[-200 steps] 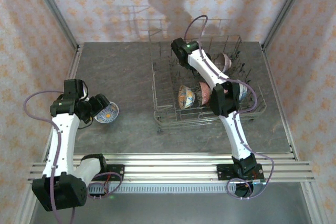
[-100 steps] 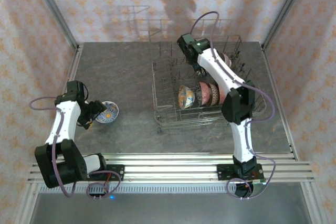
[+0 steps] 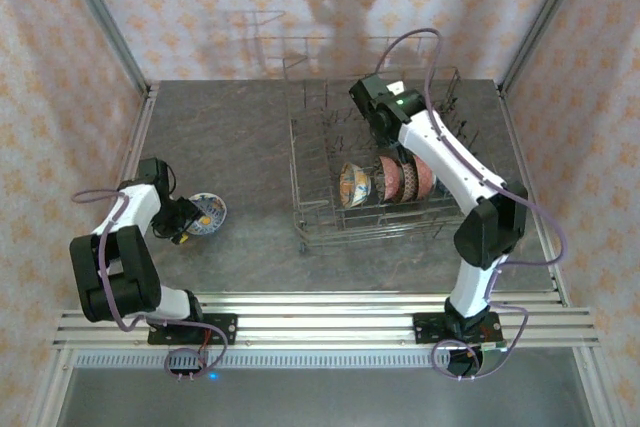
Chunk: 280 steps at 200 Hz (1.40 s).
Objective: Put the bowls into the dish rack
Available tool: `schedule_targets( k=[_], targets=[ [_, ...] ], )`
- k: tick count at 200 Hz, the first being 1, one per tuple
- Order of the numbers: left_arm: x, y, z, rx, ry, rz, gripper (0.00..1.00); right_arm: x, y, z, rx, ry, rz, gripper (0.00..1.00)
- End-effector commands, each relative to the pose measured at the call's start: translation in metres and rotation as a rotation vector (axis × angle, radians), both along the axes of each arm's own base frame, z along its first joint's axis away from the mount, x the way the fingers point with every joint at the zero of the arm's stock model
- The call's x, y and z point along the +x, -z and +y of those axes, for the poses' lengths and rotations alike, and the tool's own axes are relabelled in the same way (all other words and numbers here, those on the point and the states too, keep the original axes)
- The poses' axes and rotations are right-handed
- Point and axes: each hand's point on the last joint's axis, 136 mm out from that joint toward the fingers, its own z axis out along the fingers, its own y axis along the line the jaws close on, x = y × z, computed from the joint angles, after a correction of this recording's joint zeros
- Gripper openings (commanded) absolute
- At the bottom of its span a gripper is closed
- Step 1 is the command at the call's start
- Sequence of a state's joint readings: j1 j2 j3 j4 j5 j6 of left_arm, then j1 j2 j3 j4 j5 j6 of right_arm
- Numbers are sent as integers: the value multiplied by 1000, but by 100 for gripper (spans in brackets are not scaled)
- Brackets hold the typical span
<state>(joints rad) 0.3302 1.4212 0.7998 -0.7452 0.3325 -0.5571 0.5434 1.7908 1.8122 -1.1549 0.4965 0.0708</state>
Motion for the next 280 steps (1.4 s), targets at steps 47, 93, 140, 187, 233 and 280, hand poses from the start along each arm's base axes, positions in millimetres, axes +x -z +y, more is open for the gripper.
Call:
schedule_targets(
  k=[47, 93, 140, 187, 233, 280],
  targets=[
    [9, 7, 1, -14, 0, -32, 17, -24, -19, -10, 36, 39, -52, 80],
    [10, -9, -8, -41, 10, -99, 1, -22, -24, 13, 111, 7, -44, 79],
    [15, -41, -23, -93, 30, -222, 0, -22, -39, 43, 273, -40, -44, 77],
    [32, -118, -44, -107, 52, -496, 0, -29, -73, 89, 549, -126, -29, 72],
    [64, -208, -84, -108, 191, -691, 0, -44, -119, 140, 860, -296, -33, 66],
    [85, -277, -133, -143, 350, -819, 0, -70, -147, 189, 1022, -495, 14, 61]
  ],
)
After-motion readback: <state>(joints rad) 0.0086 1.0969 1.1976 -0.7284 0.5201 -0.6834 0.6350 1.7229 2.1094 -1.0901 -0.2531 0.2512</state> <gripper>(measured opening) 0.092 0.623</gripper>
